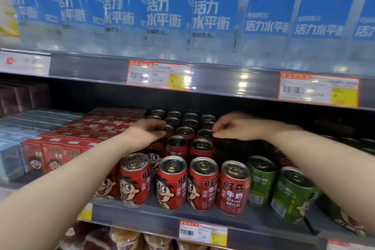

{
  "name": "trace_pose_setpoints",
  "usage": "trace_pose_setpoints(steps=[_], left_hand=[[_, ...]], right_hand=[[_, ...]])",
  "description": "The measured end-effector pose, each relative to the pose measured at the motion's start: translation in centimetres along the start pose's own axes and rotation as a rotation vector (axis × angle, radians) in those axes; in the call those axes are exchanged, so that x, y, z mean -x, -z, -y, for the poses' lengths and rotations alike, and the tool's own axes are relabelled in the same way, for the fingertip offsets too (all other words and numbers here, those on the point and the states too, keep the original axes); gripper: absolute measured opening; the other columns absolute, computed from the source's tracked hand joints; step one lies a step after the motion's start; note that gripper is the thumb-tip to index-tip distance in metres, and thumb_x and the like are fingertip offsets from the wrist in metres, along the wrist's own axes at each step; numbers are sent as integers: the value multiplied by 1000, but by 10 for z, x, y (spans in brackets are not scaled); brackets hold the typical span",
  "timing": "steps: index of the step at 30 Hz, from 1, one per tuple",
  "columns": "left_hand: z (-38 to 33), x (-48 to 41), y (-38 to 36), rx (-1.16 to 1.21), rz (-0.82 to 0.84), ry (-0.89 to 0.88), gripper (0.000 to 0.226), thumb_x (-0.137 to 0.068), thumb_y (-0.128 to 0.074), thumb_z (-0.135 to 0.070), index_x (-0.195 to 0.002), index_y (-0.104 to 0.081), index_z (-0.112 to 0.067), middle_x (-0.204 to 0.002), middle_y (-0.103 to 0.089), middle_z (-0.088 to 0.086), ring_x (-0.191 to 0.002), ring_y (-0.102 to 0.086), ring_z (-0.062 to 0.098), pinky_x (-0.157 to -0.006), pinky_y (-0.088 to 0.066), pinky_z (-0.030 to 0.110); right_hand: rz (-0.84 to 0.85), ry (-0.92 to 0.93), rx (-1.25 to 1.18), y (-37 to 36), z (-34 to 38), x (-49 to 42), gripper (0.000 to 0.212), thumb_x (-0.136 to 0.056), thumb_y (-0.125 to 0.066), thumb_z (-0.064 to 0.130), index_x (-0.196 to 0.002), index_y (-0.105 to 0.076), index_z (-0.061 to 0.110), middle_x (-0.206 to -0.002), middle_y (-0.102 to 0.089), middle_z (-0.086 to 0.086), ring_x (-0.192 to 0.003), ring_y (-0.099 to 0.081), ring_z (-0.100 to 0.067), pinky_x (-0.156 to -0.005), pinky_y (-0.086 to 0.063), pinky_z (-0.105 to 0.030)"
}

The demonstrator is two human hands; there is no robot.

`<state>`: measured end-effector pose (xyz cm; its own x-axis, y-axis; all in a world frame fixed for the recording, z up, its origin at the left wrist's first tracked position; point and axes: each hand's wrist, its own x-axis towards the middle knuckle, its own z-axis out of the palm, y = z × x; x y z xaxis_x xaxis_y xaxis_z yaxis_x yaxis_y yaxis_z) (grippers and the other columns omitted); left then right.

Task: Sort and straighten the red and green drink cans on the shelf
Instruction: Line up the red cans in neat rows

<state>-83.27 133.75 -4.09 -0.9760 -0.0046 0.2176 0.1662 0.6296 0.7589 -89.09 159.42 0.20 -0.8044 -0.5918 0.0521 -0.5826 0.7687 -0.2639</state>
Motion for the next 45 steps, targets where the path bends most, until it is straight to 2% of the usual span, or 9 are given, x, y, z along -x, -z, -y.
trace_pose_setpoints(steps=[3, 7, 14, 18, 26, 32, 37, 42, 45], left_hand=[[11, 15, 23, -226, -24, -18, 35, -86, -61, -35, -118, -62, -20, -121, -61, -4, -106, -53, 8, -88, -36, 18], [28, 39, 52, -426, 145, -9, 98, -46, -49, -89, -126, -54, -32, -122, -51, -12, -112, -48, 6, -90, -39, 20], [61, 64, 58, -803, 300, -116, 126, -33, -29, -98, -144, -18, -40, -146, -25, -10, -135, -19, 11, -113, -20, 29], [81, 66, 51, -890, 135, -236, 121, -38, -4, -99, -142, -26, -42, -142, -34, -7, -131, -24, 15, -108, -24, 33], [83, 63, 49, -901, 74, -275, 129, -33, 10, -96, -143, -27, -39, -143, -35, -7, -132, -27, 16, -106, -26, 36], [76, 60, 56, -805, 155, -254, 129, -32, -7, -100, -145, -16, -38, -147, -24, -10, -135, -19, 11, -111, -20, 33], [70, 53, 60, -829, 264, -186, 134, -32, -16, -96, -148, -3, -31, -158, -3, -2, -145, 0, 23, -117, -4, 39], [74, 49, 59, -794, 294, -201, 133, -34, -19, -94, -148, -7, -28, -158, -8, -1, -145, -8, 18, -116, -1, 35], [70, 53, 58, -754, 275, -215, 116, -54, -46, -87, -148, -13, -27, -158, -12, -1, -145, -11, 18, -116, -5, 32]], right_hand=[[161, -15, 68, 8, 8, 27, 46, -78, -60, 56, -114, -63, 27, -112, -61, 10, -104, -58, -8, -95, -47, -29], [175, 78, 106, -21, 45, 41, 68, -77, -63, 58, -137, -42, 33, -140, -40, 11, -126, -43, -8, -104, -39, -25], [140, 164, 271, -72, 91, 21, 89, -75, -63, 61, -148, -18, 35, -153, -24, 8, -137, -33, -21, -111, -32, -36], [65, 103, 185, -79, 102, 16, 85, -72, -71, 53, -143, -29, 33, -145, -37, 6, -128, -43, -19, -104, -40, -34], [9, 44, 95, -87, 108, 18, 82, -74, -67, 57, -143, -32, 32, -147, -37, 8, -133, -38, -16, -108, -36, -37], [-180, -99, -13, -56, 100, -4, 52, -89, -54, 48, -135, -48, 25, -141, -45, 0, -127, -44, -16, -105, -35, -27], [-25, -80, 130, -67, 125, -56, 60, -93, -49, 46, -145, -33, 22, -154, -30, -3, -140, -29, -21, -110, -25, -28], [133, -92, 207, -85, 127, -87, 55, -95, -42, 49, -146, -32, 29, -154, -29, -1, -139, -33, -25, -111, -29, -30], [181, -85, 247, -79, 122, -86, 55, -92, -51, 45, -143, -38, 30, -152, -35, 0, -136, -36, -22, -111, -31, -30]])
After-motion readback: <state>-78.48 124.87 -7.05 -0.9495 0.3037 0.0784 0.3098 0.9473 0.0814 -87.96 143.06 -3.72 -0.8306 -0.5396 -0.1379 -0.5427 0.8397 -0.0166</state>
